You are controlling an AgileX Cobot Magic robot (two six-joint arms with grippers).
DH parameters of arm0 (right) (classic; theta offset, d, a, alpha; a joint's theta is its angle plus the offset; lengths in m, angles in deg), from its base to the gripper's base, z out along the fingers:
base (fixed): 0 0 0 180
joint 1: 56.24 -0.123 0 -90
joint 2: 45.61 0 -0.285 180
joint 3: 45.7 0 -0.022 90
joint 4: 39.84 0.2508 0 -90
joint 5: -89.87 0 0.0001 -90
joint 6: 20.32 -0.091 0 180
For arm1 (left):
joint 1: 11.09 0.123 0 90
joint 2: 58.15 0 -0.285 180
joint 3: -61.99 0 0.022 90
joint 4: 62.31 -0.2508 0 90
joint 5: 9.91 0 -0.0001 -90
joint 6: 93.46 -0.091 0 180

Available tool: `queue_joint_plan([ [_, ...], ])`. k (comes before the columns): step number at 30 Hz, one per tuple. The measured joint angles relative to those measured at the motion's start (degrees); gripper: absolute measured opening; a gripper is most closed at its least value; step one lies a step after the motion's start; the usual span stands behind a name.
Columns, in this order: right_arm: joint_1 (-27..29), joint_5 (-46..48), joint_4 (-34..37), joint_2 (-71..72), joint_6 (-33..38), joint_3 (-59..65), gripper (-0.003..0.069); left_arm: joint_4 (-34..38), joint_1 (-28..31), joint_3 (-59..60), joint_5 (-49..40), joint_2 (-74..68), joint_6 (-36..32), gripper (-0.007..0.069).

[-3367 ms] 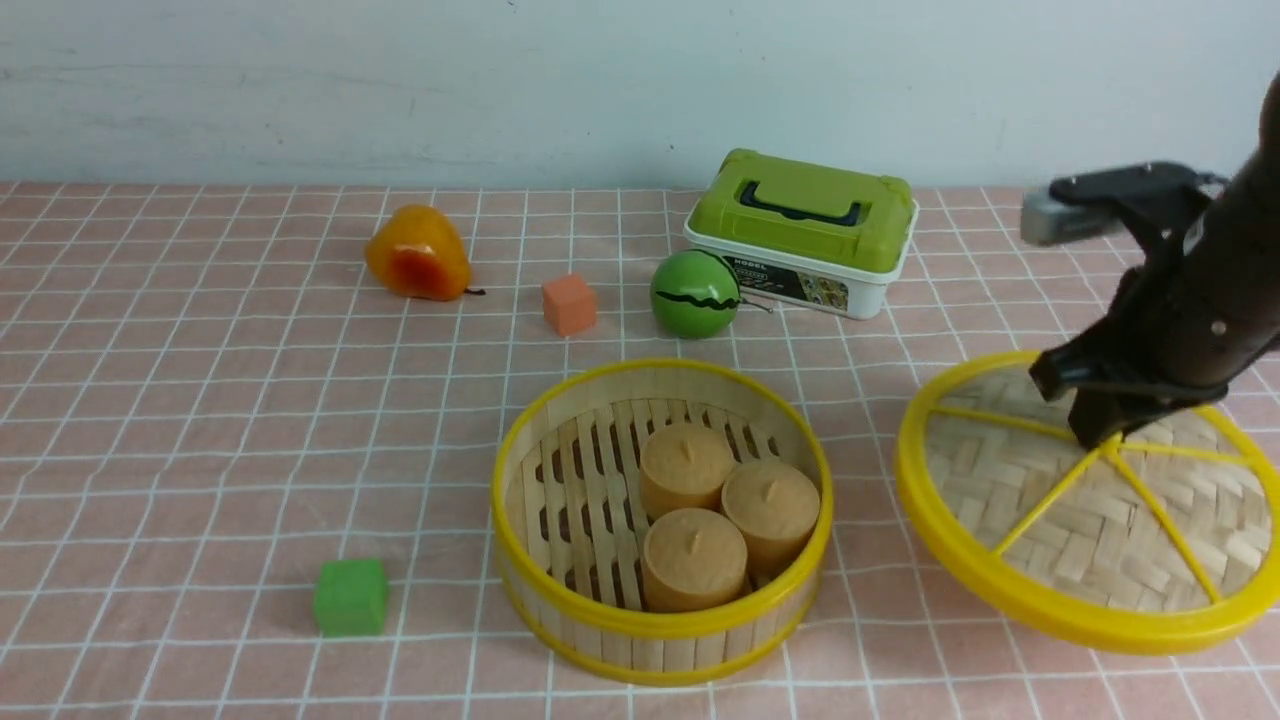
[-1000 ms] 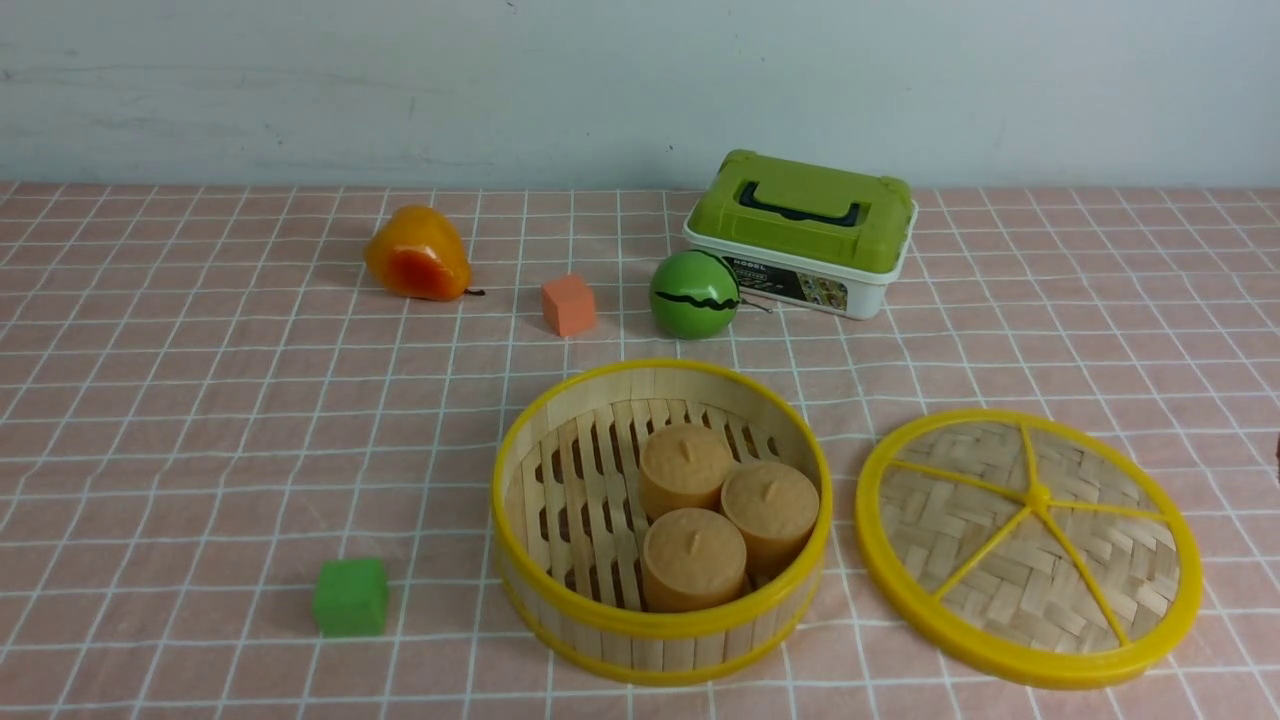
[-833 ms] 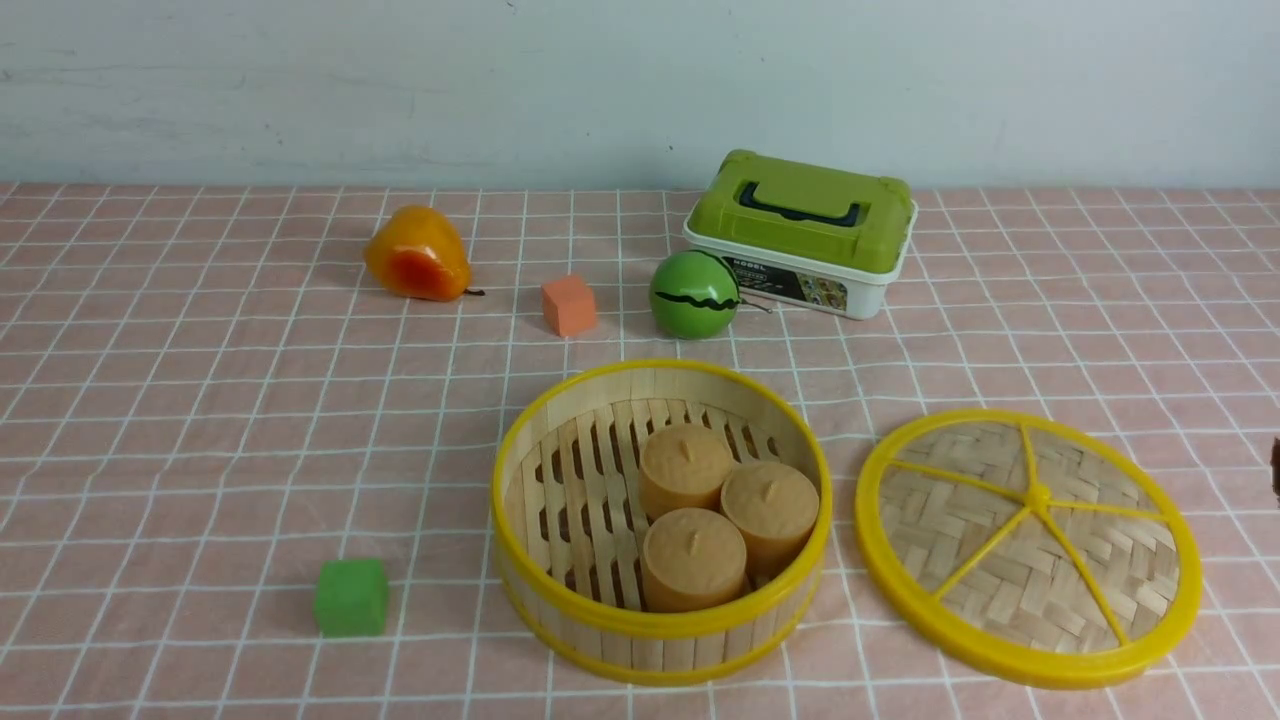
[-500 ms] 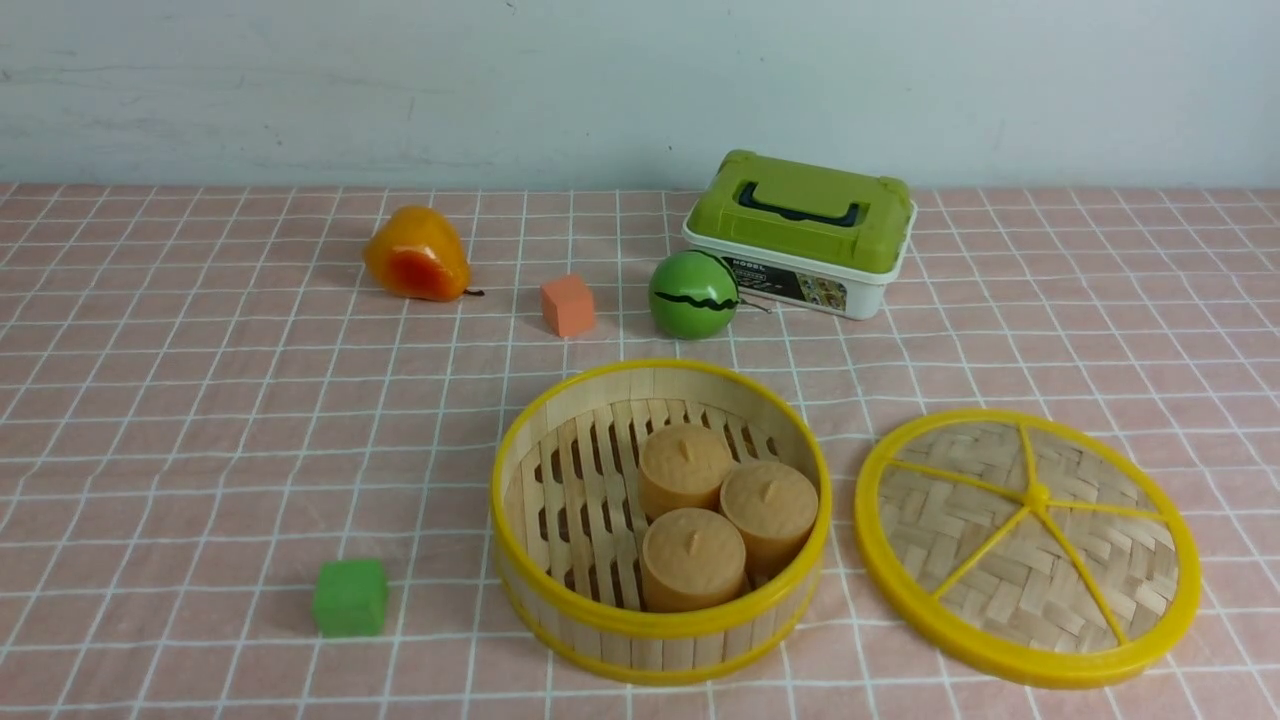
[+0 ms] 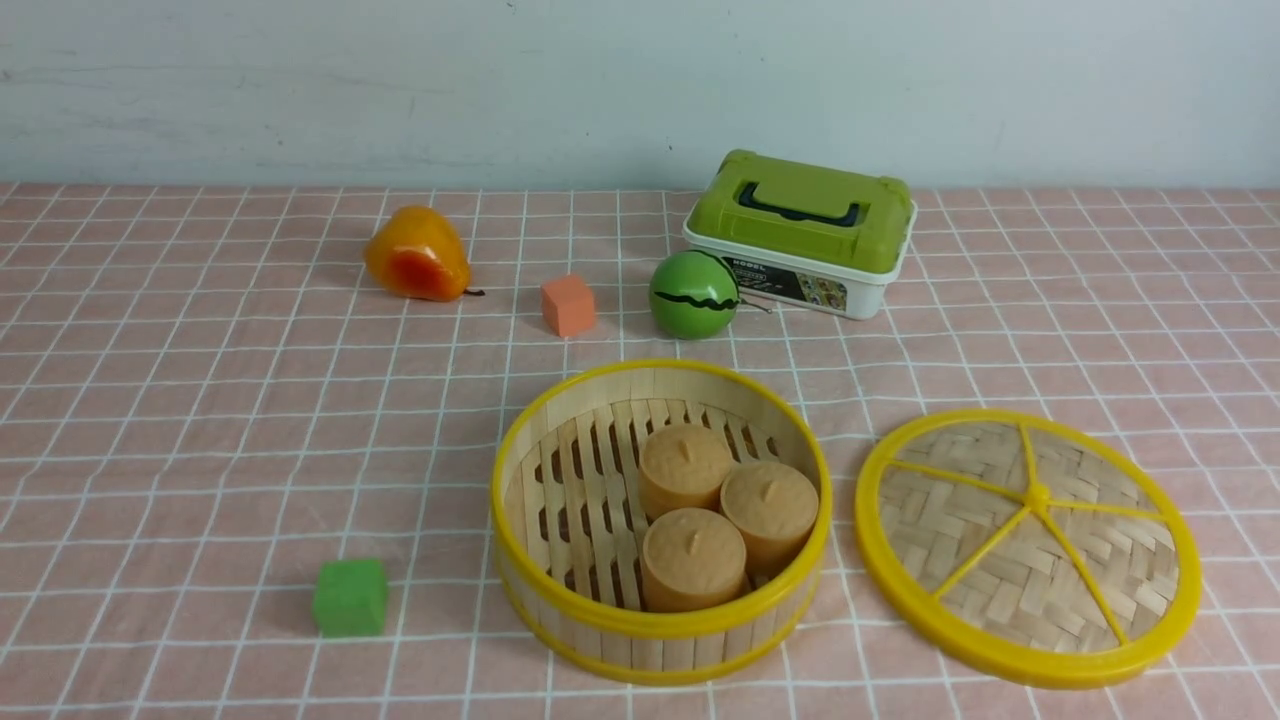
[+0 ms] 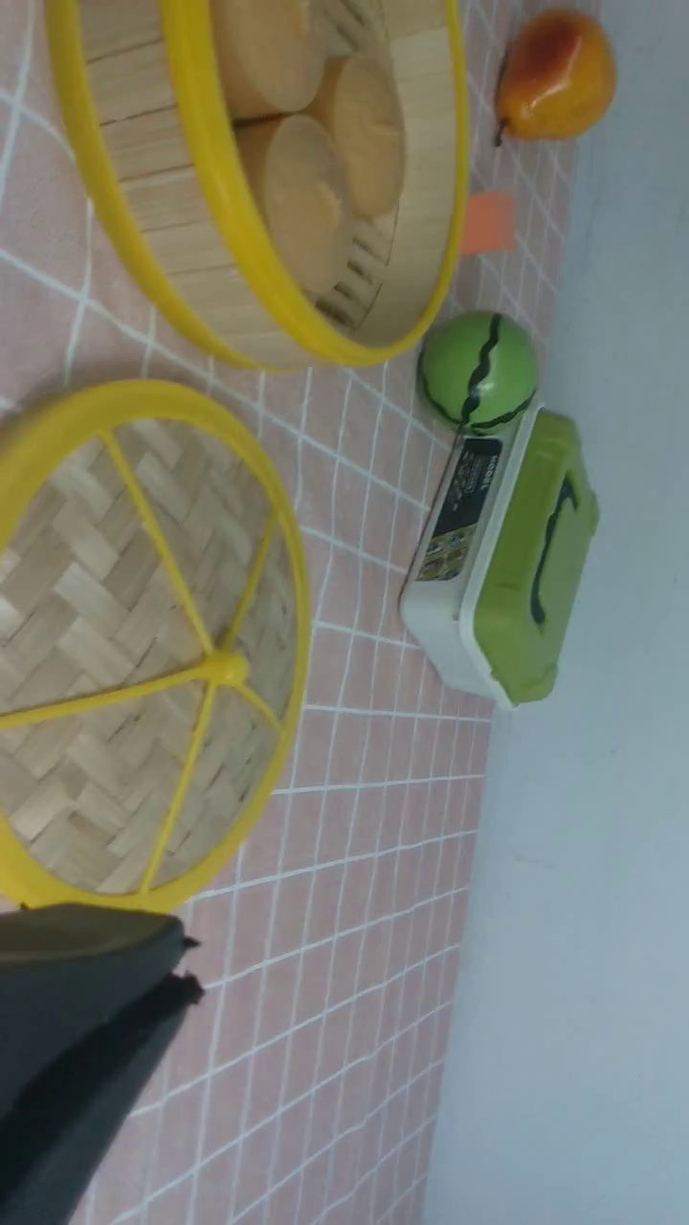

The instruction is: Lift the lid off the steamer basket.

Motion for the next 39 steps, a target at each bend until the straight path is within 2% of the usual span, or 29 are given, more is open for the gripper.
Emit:
queue_joint_plan([
  [3, 3.9, 6.6, -3.8, 6.0, -8.6, 1.4, -0.0005, 0.0, 0.0, 0.0, 0.0, 0.0, 0.0, 0.0239],
  [7, 5.8, 15.1, -10.5, 8.1, -19.5, 1.4, -0.0025, 0.0, 0.0, 0.0, 0.0, 0.0, 0.0, 0.0239],
  [10, 5.8, 17.0, -12.2, 8.1, -22.5, 1.4, -0.0026, 0.0, 0.0, 0.0, 0.0, 0.0, 0.0, 0.0239],
  [39, 4.8, 19.6, -12.8, 8.1, -22.8, 1.0, -0.0018, 0.0, 0.0, 0.0, 0.0, 0.0, 0.0, 0.0239],
])
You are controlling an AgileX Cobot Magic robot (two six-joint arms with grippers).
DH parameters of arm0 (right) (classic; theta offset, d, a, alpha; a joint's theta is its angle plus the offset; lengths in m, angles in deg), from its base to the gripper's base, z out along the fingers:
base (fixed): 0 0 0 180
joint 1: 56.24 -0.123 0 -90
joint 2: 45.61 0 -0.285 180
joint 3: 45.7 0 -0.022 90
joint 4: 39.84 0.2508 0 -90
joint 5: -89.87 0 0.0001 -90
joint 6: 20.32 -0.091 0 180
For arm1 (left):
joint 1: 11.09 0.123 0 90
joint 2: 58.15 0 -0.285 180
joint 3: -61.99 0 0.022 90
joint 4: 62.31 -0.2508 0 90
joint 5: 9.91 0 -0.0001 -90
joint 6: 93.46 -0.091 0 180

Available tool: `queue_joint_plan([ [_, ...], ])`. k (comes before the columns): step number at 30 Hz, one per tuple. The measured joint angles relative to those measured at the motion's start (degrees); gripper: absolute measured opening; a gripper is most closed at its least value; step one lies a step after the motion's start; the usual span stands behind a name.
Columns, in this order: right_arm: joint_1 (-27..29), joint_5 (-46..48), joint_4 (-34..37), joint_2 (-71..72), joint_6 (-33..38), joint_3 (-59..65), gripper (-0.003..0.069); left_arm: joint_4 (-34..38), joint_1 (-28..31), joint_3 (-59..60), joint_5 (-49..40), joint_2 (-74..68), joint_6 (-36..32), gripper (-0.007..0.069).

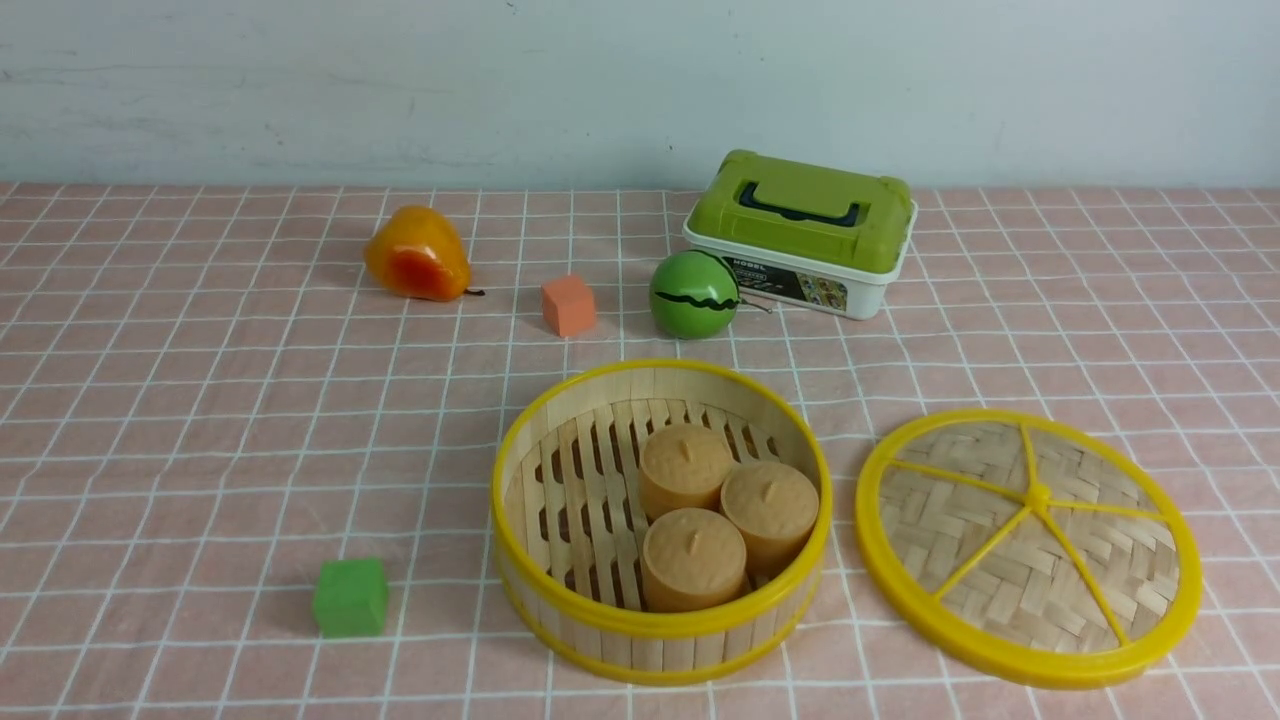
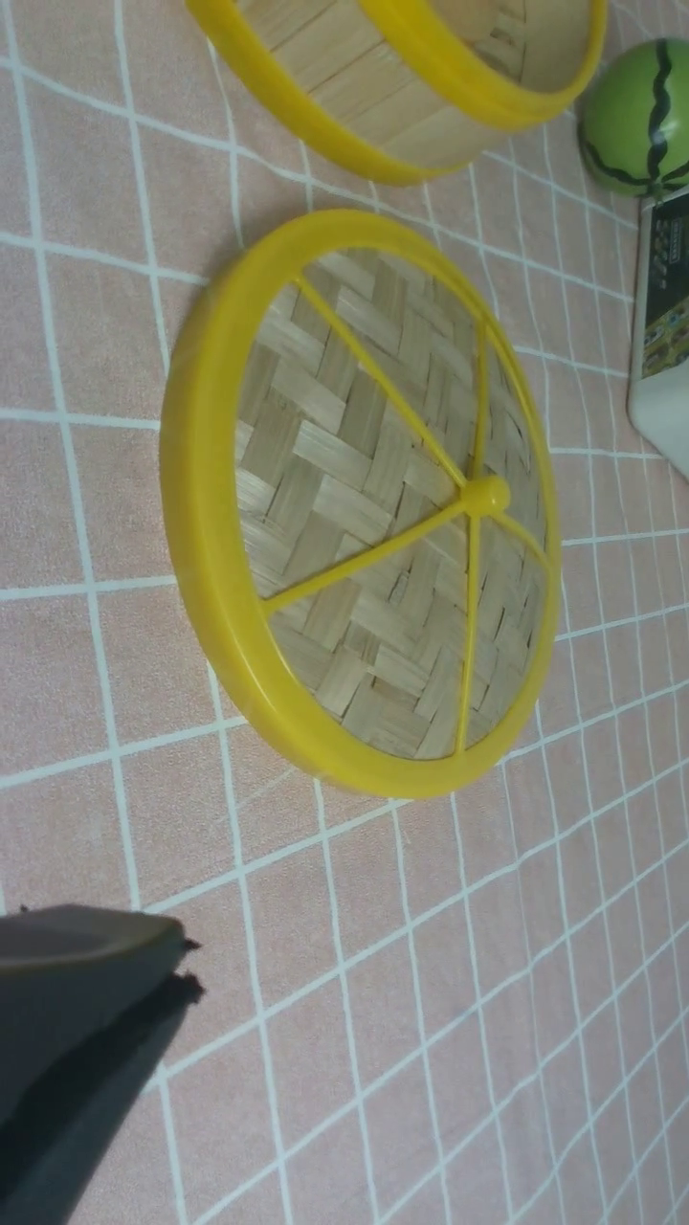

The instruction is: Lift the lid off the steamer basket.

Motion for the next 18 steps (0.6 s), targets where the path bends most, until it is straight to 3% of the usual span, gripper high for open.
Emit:
queue_joint_plan([
  [18, 0.0, 0.1, 0.0, 0.0, 0.1, 0.0, 0.0003, 0.0, 0.0, 0.0, 0.0, 0.0, 0.0, 0.0239],
])
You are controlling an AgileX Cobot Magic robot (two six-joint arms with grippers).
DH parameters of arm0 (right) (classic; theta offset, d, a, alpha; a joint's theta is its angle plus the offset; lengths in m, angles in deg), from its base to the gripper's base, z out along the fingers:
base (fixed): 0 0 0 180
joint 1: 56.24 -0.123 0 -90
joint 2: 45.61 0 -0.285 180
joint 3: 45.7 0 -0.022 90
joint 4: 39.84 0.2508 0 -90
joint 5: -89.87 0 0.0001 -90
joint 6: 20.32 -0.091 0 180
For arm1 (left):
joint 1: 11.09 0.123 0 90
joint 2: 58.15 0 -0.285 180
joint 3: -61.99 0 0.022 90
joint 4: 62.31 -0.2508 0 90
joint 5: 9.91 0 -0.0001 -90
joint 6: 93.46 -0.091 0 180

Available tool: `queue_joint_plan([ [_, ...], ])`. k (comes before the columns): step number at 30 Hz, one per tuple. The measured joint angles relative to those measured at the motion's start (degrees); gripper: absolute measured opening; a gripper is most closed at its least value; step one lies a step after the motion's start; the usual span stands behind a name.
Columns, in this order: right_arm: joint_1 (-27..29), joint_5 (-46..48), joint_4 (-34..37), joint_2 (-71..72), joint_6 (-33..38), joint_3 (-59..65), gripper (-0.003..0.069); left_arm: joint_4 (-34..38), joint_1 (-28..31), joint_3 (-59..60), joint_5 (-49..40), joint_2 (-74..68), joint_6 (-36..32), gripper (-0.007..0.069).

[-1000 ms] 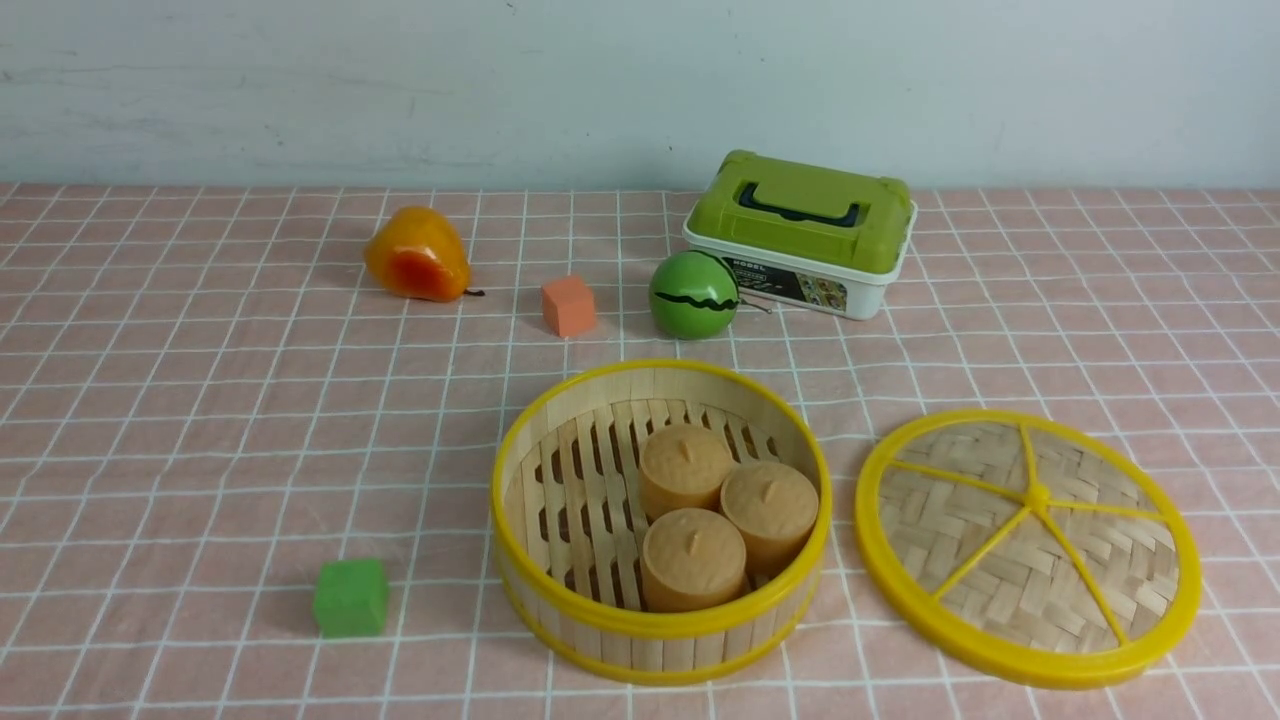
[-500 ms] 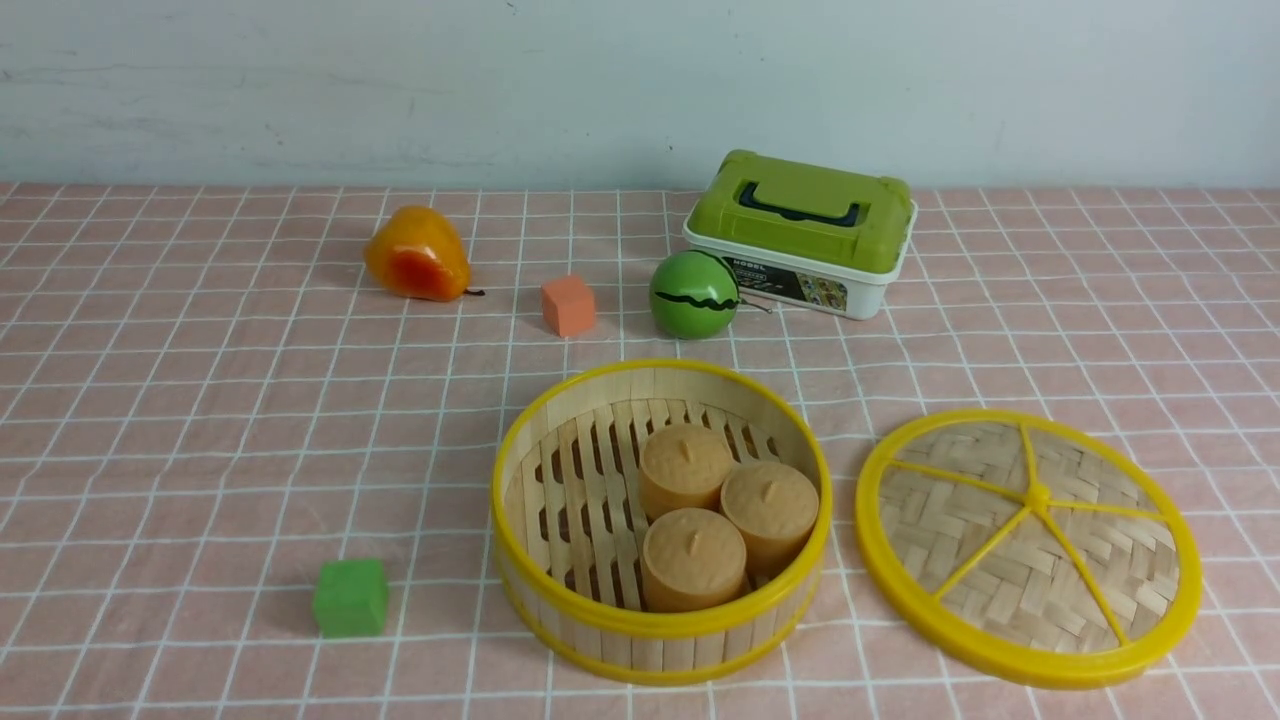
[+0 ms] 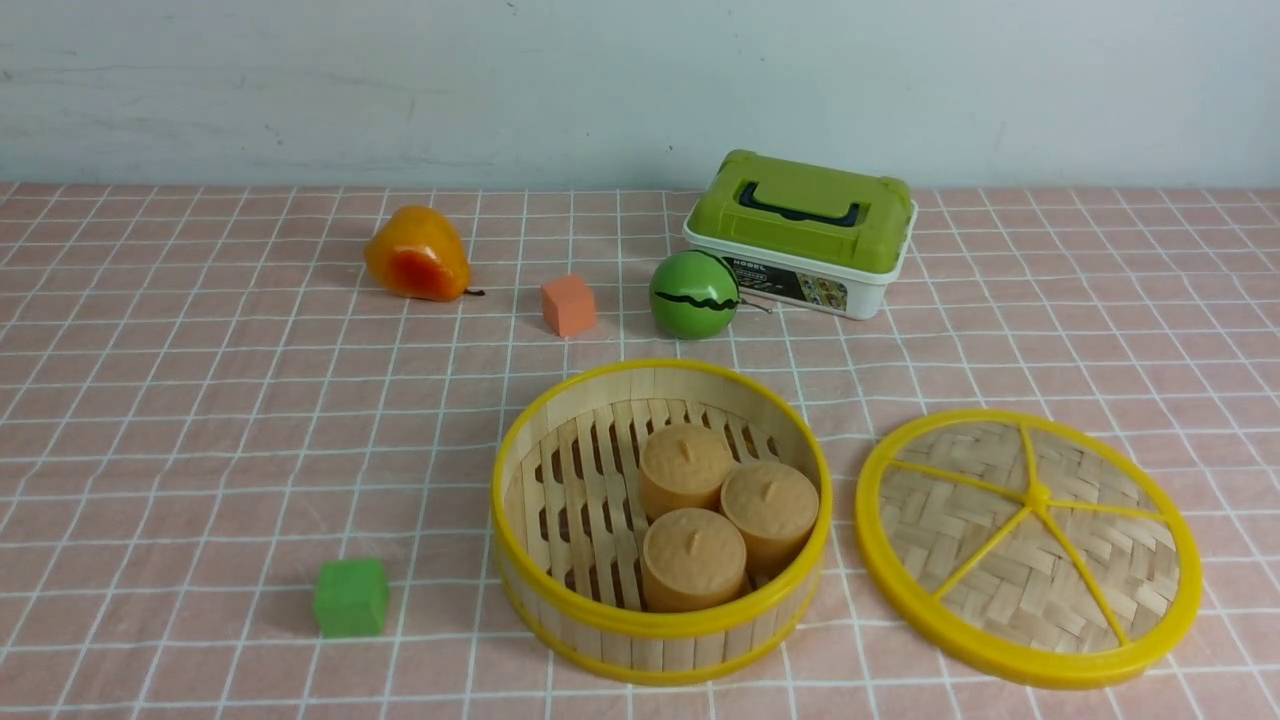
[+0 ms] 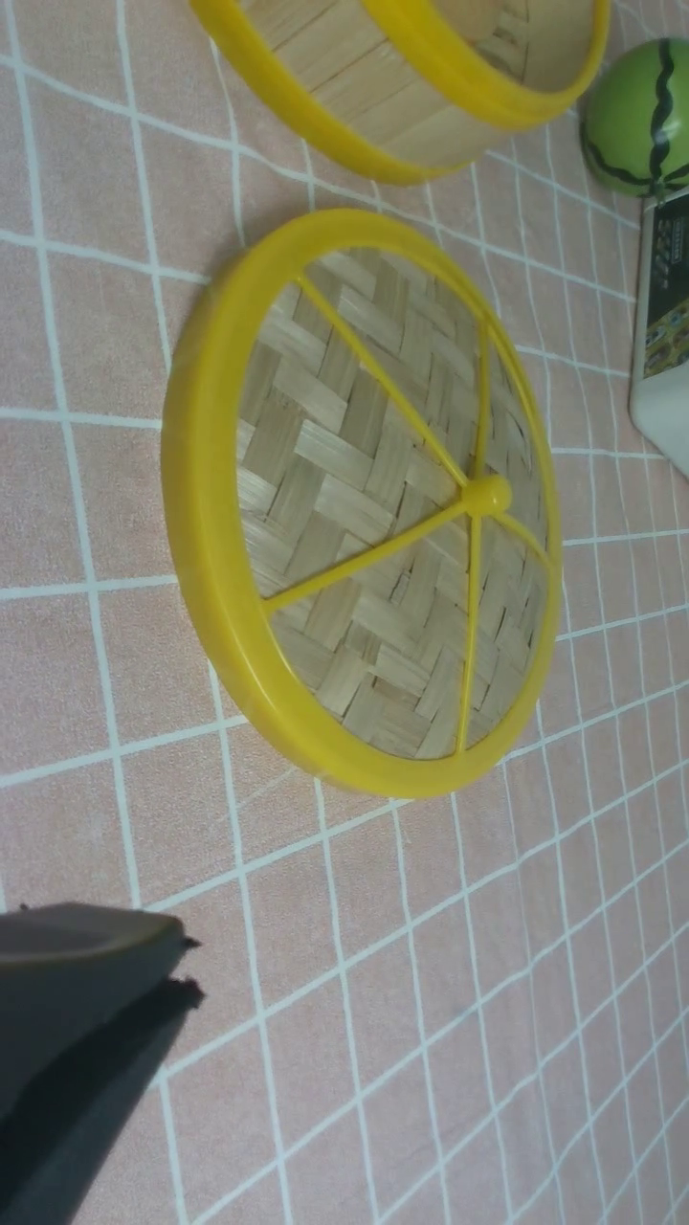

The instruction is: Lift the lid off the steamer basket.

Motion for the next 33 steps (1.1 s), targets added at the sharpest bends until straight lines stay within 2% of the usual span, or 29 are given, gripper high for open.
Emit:
queue_joint_plan([
  [33, 0.0, 0.0, 0.0, 0.0, 0.0, 0.0, 0.0045, 0.0, 0.0, 0.0, 0.0, 0.0, 0.0, 0.0239],
])
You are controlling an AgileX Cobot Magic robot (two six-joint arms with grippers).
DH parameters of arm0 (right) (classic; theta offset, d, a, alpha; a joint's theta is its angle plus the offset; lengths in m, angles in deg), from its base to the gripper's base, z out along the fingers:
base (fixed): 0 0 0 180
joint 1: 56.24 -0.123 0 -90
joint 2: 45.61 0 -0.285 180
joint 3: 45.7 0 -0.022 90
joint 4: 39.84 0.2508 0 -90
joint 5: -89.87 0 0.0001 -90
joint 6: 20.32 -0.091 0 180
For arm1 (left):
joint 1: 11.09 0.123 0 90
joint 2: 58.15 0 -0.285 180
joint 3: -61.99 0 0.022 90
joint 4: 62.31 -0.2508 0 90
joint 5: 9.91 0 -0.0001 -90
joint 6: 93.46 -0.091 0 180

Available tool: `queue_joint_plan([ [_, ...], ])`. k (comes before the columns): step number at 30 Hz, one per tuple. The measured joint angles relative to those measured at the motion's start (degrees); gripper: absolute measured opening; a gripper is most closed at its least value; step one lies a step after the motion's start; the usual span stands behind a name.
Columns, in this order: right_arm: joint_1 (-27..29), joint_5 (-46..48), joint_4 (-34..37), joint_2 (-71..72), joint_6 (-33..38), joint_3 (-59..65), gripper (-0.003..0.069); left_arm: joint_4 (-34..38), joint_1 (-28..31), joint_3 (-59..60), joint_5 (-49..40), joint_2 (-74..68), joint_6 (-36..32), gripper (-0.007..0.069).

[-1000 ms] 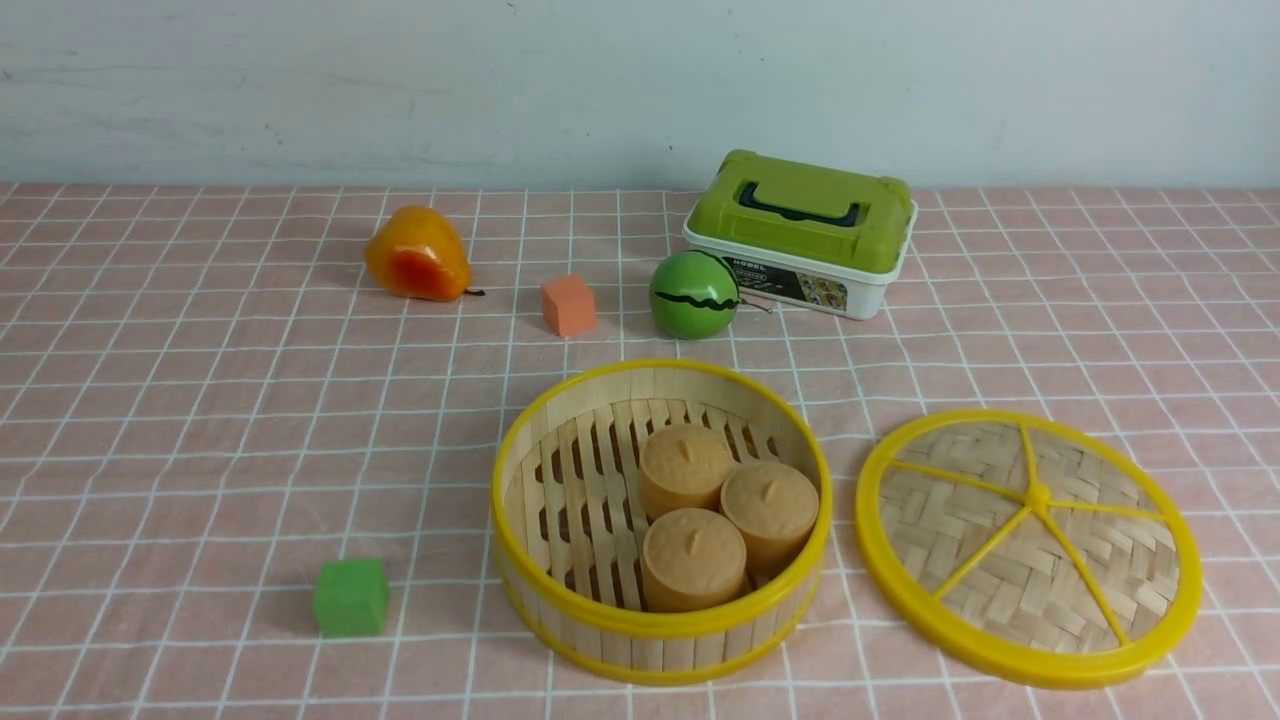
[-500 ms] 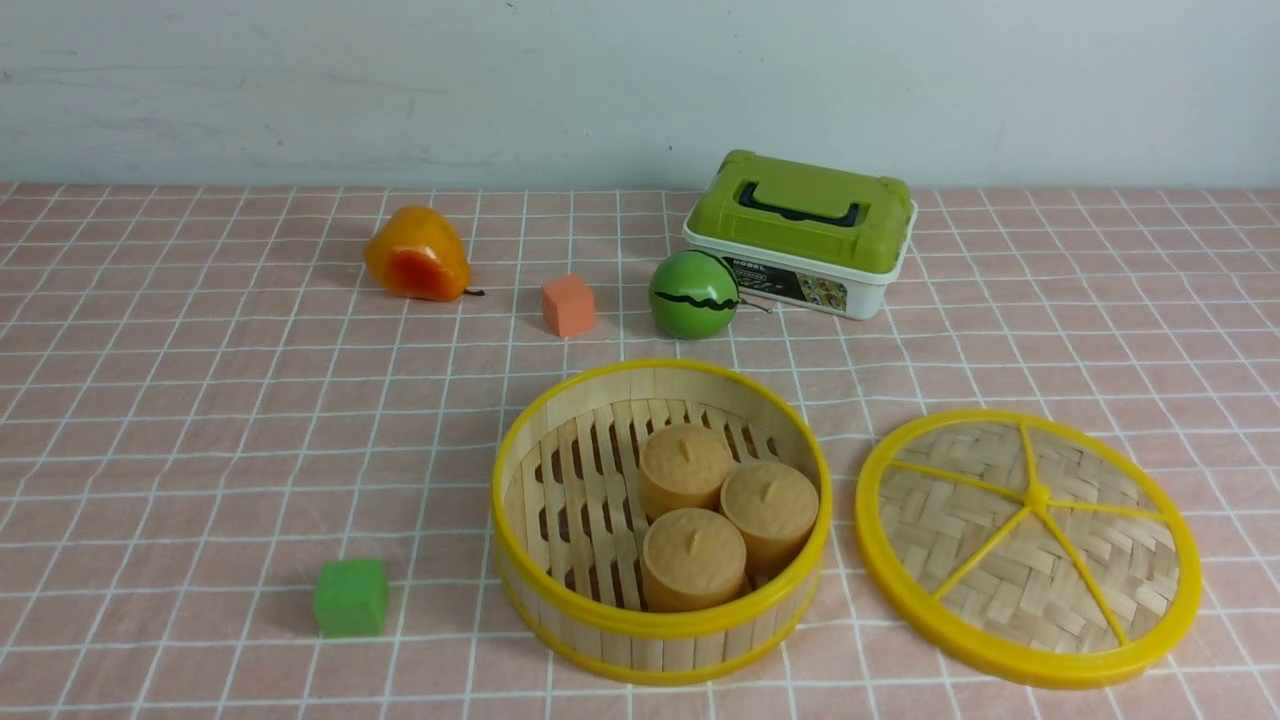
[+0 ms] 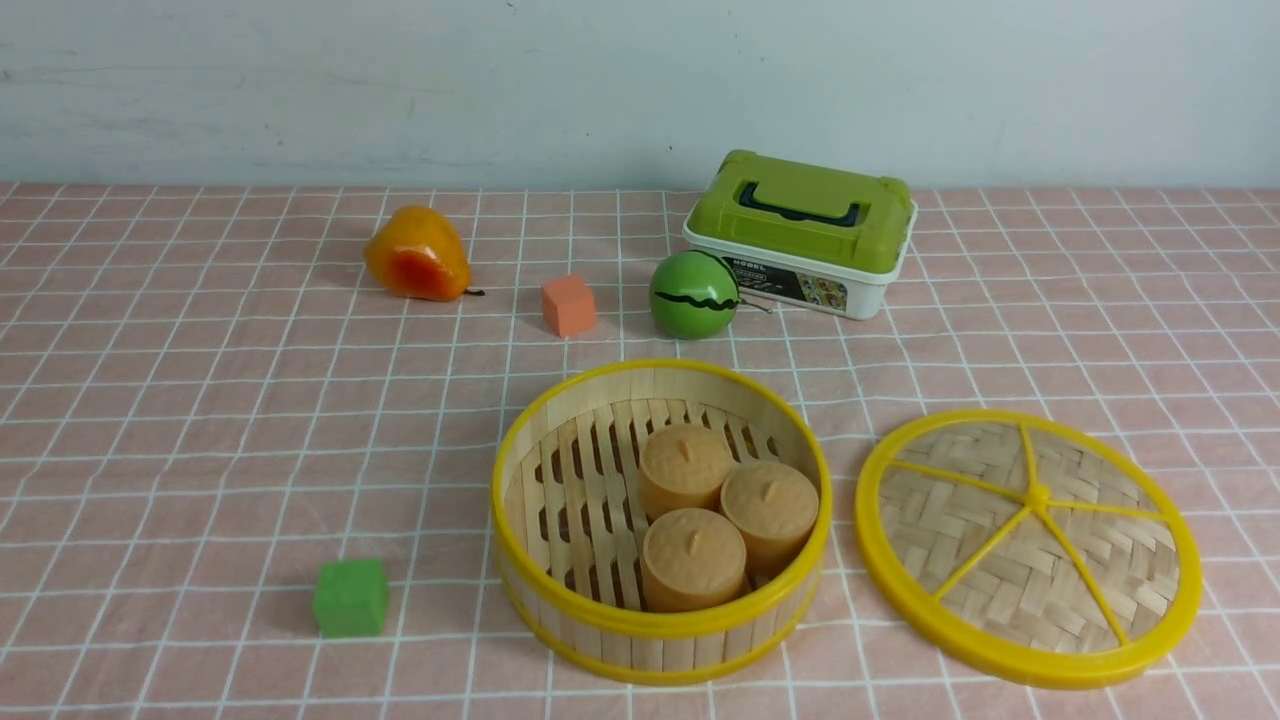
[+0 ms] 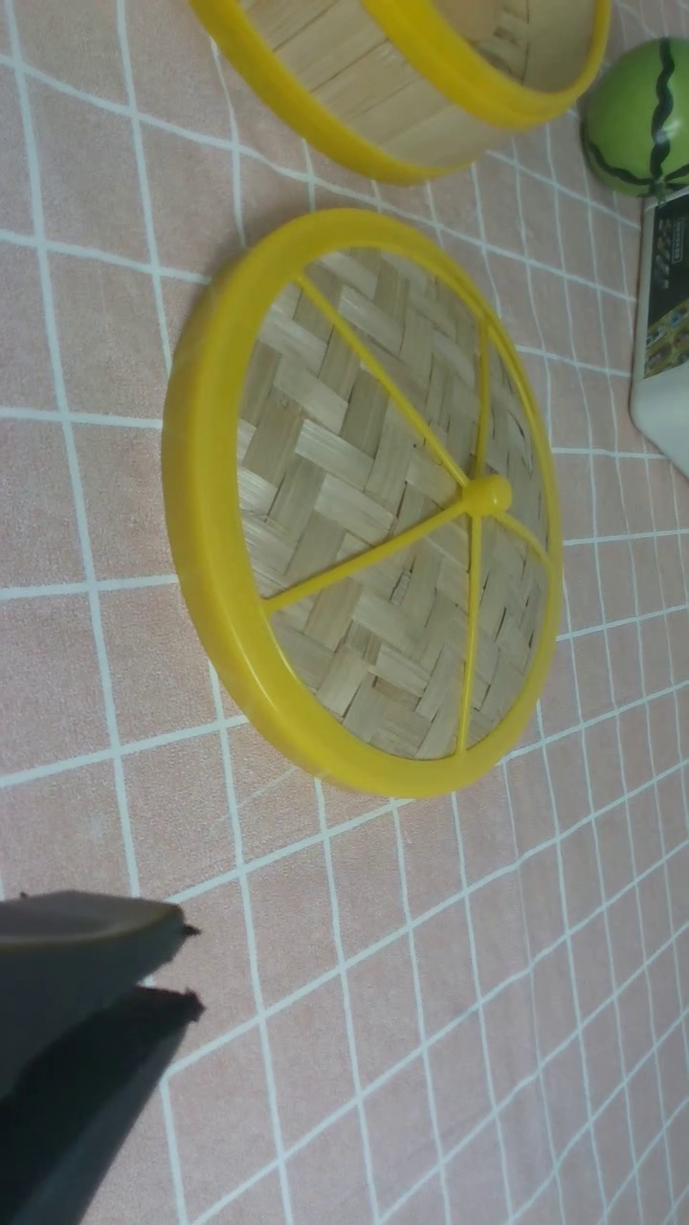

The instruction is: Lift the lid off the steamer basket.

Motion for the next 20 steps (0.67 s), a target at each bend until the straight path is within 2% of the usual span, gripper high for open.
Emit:
queue_joint_plan([
  [20, 0.0, 0.0, 0.0, 0.0, 0.0, 0.0, 0.0071, 0.0, 0.0, 0.0, 0.0, 0.0, 0.0, 0.0239],
])
